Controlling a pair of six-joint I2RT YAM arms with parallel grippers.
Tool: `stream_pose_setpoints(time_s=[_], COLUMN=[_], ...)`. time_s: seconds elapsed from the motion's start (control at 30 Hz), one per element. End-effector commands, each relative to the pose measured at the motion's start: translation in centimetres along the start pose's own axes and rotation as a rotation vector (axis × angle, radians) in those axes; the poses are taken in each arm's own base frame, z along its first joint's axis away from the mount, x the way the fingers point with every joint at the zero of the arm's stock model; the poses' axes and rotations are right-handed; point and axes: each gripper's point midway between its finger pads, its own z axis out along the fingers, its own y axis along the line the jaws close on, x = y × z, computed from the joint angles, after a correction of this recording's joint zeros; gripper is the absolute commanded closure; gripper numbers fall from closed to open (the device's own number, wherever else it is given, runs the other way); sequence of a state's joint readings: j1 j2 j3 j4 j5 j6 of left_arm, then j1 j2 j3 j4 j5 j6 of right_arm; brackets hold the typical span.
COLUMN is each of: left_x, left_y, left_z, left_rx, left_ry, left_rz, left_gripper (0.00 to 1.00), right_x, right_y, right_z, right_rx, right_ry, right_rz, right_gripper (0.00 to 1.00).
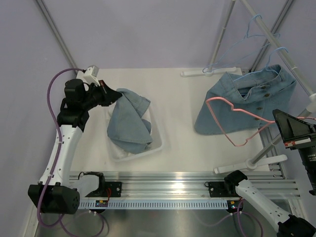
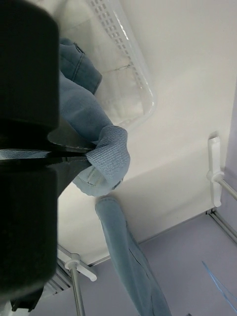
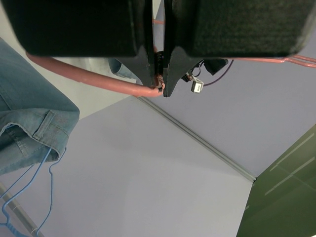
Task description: Remove the skirt from the hanger
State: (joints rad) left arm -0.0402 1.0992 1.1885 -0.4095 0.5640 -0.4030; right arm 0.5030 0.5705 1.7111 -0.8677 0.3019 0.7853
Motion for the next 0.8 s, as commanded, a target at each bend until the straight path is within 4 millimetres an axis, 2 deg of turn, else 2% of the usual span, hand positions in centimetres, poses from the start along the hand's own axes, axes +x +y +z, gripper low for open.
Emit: stream_pose_setpoints(time_s=[0.0,0.07,0.1,0.17,0.23,0.3,0.37,0.4,0.47,0.5,0.53,0.57,0.63,0.67,0.77], left_x=[3.3,6.1,8.5,11.1,12.9,13.2,12.3,11.3,9.2,7.9,7.3,5.3,3.4,1.3,-1.4], left_y=[3.0,4.8,6.1,7.4,8.0,8.2,8.0,7.8,7.1,6.8,6.5,5.5,4.2,2.7,-1.3], left_z=[1.4,2.2,2.6,3.3,3.6,3.6,3.2,2.8,2.0,1.4,0.8,0.3,-0.9,-1.6,-3.2], left_rx=[-0.051,-0.083,-0.111,-0.138,-0.137,-0.147,-0.161,-0.177,-0.194,-0.215,-0.230,-0.222,-0.221,-0.193,-0.078], left_ry=[0.030,0.090,0.143,0.208,0.249,0.253,0.231,0.197,0.152,0.112,0.106,0.062,0.024,-0.018,-0.069], left_rz=[-0.036,-0.104,-0.148,-0.219,-0.260,-0.265,-0.258,-0.237,-0.213,-0.189,-0.182,-0.154,-0.127,-0.102,-0.070], left_gripper=[1.00,1.00,1.00,1.00,1.00,0.88,0.77,0.60,0.41,0.25,0.18,0.01,0.01,0.01,0.01], right_x=[-0.2,0.5,0.8,1.5,2.3,2.8,3.2,3.5,4.3,4.6,5.3,5.6,6.4,6.7,7.9], right_y=[0.0,-0.2,-0.3,-0.6,-0.7,-1.0,-1.1,-1.4,-1.8,-1.9,-2.1,-2.2,-2.8,-3.1,-4.4], right_z=[-0.2,0.1,0.3,0.7,1.3,1.5,1.8,1.8,2.1,2.3,2.6,2.7,2.9,3.0,3.1], right_rx=[-0.010,-0.004,-0.001,0.009,0.018,0.026,0.034,0.047,0.063,0.070,0.076,0.078,0.091,0.097,0.133], right_ry=[-0.013,0.007,0.017,0.044,0.074,0.093,0.115,0.129,0.170,0.183,0.207,0.218,0.243,0.252,0.294], right_rz=[0.019,0.018,0.015,0.003,-0.004,-0.022,-0.041,-0.051,-0.077,-0.084,-0.091,-0.099,-0.109,-0.116,-0.148], right_gripper=[1.00,1.00,1.00,1.00,1.00,1.00,1.00,1.00,1.00,1.00,1.00,1.00,1.00,1.00,1.00])
